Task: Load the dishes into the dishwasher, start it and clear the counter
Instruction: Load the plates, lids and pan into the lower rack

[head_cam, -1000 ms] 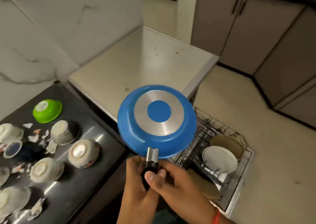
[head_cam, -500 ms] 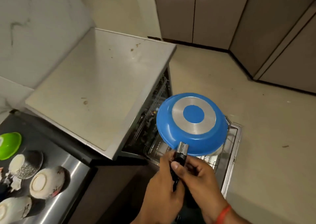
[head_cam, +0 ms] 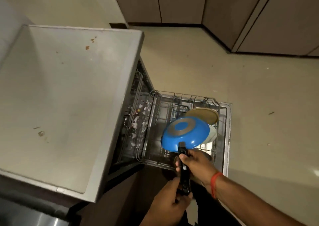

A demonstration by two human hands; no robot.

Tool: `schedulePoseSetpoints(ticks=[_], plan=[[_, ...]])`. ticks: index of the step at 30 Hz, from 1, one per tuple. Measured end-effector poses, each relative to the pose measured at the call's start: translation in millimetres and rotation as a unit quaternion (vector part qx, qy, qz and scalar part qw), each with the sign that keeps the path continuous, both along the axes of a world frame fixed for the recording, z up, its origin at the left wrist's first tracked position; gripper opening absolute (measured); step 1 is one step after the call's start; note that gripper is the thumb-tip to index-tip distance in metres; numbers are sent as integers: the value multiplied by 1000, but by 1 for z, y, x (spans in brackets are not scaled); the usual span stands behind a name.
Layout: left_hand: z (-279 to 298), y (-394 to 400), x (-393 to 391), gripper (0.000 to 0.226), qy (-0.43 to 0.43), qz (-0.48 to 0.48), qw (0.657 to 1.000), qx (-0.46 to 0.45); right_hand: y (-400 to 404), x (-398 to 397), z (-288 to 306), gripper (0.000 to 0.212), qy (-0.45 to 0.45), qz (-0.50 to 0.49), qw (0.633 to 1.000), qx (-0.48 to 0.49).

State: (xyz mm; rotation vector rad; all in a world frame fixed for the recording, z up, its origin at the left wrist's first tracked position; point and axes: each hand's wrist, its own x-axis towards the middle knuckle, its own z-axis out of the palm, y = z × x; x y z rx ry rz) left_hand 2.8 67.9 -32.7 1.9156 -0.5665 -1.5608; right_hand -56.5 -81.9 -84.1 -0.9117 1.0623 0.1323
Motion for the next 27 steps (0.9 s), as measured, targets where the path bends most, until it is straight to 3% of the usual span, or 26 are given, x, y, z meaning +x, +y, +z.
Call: schedulePoseSetpoints(ticks=[2, 5, 9, 11, 18, 21, 27], plan=[[-22, -8, 8, 46, 80, 28, 996, 20, -1, 12, -24, 15, 23, 6, 1000, 3], [-59, -13, 15, 48, 164, 115, 978, 52, -3, 34, -60, 12, 50, -6, 998, 25], [-102, -23, 33, 25, 223, 209, 947, 101, -3, 65, -109, 12, 92, -18, 995, 33], [-128, -28, 47, 27, 239, 278, 922, 123, 1, 79, -136, 16, 99, -25, 994, 29], [-218, -37, 79, 25, 213, 371, 891, 153, 17, 103, -221, 19, 144, 26, 987, -62], [-249, -44, 88, 21, 173, 385, 887, 185, 16, 105, -238, 36, 131, 27, 990, -40], [-274, -57, 100, 17, 159, 411, 881, 172, 1, 121, -265, 29, 133, 90, 987, -22]])
